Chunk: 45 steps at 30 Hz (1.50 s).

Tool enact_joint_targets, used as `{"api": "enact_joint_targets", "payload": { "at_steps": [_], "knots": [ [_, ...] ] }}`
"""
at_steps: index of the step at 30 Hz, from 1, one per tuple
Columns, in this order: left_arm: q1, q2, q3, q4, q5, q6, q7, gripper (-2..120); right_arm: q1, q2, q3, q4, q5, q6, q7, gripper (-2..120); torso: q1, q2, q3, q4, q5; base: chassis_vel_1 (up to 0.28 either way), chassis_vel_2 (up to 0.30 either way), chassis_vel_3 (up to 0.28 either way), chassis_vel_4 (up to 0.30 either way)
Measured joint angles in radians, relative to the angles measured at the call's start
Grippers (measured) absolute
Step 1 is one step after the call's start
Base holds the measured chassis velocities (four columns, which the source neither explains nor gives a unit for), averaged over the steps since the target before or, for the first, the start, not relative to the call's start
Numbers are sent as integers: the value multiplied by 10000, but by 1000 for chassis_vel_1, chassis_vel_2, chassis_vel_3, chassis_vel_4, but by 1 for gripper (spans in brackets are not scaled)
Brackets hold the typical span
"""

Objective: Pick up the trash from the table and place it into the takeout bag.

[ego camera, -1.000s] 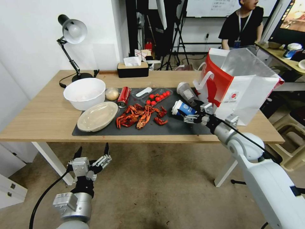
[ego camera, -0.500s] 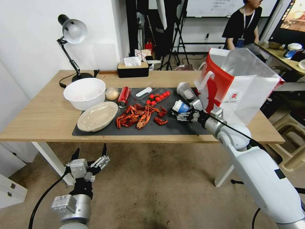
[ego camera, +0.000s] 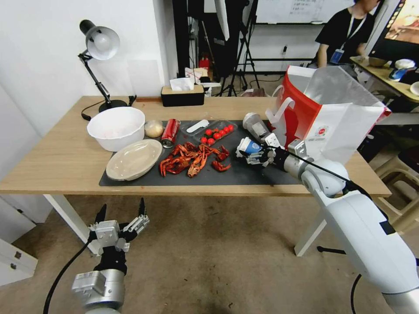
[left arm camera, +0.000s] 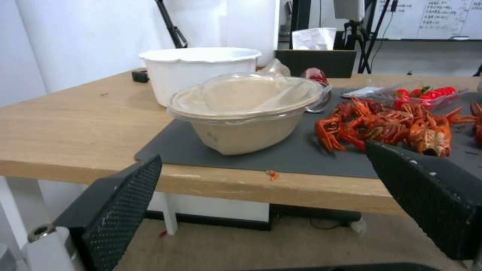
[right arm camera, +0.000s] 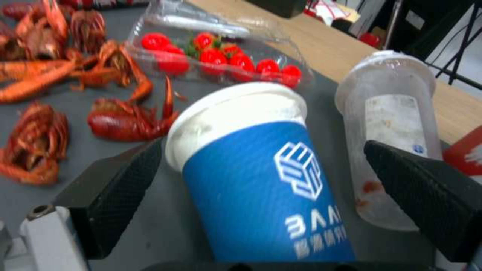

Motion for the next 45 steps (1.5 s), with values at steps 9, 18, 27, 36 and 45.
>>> {"api": "enact_joint_targets", "payload": {
  "at_steps": [9,18,27,36,45],
  "knots": [
    [53,-51,102,218,417,-369,-140,100,611,-600,-436,-3,-489,-1218,-510,100,-1,0,0,-2,0,0,0,0,0],
    [45,-44,64,245,380,-423,-164,100,1025,-439,-747,-211,-183,-2081,-247,100,-1,0,0,0,0,0,0,0,0],
    [27,-28,78,313,369,-477,-257,100,1153,-249,-868,-353,-332,-2666,-357,100,-1,0,0,-1,0,0,0,0,0],
    [94,-74,115,326,445,-610,-291,100,1176,-112,-927,-440,-231,-2744,-256,70,-1,-1,0,-1,2,0,0,0,0],
    [95,-68,113,361,461,-694,-337,100,1123,-73,-735,-180,45,-2647,-129,43,-1,0,0,0,1,0,0,0,0]
  ]
}}
